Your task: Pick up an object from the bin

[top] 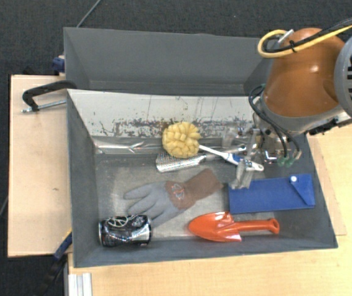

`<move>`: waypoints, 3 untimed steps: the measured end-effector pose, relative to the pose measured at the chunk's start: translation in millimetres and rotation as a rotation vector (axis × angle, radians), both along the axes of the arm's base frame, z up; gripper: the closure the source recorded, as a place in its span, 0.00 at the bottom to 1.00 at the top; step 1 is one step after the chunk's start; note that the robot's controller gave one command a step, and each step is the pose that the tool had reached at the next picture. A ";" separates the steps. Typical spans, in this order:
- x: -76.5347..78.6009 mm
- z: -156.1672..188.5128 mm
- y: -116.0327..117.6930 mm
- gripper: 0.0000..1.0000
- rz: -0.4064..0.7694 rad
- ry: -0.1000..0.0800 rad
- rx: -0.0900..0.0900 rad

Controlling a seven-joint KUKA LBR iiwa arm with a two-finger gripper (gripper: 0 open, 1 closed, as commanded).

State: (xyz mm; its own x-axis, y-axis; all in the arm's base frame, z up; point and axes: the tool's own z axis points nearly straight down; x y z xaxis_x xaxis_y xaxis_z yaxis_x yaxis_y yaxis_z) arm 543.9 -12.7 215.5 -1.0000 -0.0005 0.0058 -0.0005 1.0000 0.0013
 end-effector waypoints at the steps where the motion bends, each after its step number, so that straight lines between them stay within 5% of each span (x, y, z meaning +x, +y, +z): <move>1: 1.6 4.7 -0.1 0.00 0.000 -0.009 0.000; 2: 5.5 -9.1 5.2 0.00 0.059 -0.012 -0.001; 3: -0.8 -26.4 9.7 0.00 0.340 -0.004 0.002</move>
Offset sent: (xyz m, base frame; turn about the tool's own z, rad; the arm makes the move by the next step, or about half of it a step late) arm 0.0222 0.0457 -0.1152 -0.4237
